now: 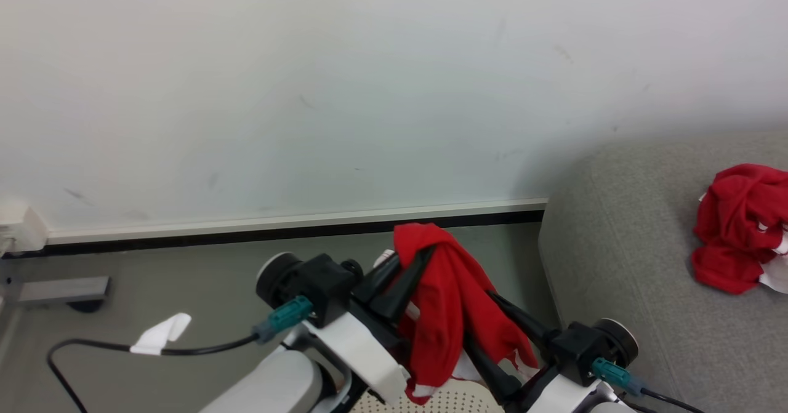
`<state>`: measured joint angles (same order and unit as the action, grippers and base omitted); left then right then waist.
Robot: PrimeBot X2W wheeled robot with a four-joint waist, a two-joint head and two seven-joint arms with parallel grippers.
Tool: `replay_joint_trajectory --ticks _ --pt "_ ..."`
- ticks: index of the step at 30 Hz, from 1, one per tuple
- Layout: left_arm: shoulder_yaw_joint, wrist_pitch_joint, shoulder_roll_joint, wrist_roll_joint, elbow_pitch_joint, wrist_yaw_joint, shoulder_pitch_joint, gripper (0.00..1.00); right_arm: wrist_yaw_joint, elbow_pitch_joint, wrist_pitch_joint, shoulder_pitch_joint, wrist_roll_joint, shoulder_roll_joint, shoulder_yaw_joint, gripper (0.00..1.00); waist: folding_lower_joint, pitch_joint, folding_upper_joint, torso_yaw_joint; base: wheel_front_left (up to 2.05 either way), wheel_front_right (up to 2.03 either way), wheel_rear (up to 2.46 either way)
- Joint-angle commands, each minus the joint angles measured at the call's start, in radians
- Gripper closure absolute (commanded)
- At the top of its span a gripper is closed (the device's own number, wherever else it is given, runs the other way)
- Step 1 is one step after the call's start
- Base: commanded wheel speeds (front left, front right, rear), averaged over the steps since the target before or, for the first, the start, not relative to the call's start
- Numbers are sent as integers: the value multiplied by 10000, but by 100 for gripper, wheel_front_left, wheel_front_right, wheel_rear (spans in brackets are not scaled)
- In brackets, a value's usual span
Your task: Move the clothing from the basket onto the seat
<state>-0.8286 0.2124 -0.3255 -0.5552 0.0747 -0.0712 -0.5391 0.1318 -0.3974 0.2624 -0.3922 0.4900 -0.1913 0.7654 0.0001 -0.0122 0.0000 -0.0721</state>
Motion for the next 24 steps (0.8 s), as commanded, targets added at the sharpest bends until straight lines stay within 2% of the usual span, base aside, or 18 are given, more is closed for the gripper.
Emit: replay_joint_trajectory --ticks 1,10,11,12,13,24 --pt "-150 -28 123 115 -19 75 34 100 -23 -356 32 -192 77 45 31 0 -1 -37 0 209 0 0 0" --pt "-713 -116 477 145 85 277 161 100 -23 -1567 32 -624 183 292 245 0 -1 -132 0 729 0 0 0" --pt "-742 -115 495 133 104 305 173 100 -23 -1676 31 -678 205 325 255 54 -1 -145 0 776 0 0 0" --pt "-770 -120 513 110 133 311 183 100 -23 -1764 31 -736 252 364 265 93 -1 -157 0 825 0 0 0" --pt "-798 -127 528 84 162 322 192 100 -23 -1832 31 -768 315 382 281 100 -1 -166 0 878 0 0 0" --pt "-754 -40 459 -99 350 244 259 100 -23 -1859 32 -750 667 402 9 100 -1 -171 0 1053 0 0 0"
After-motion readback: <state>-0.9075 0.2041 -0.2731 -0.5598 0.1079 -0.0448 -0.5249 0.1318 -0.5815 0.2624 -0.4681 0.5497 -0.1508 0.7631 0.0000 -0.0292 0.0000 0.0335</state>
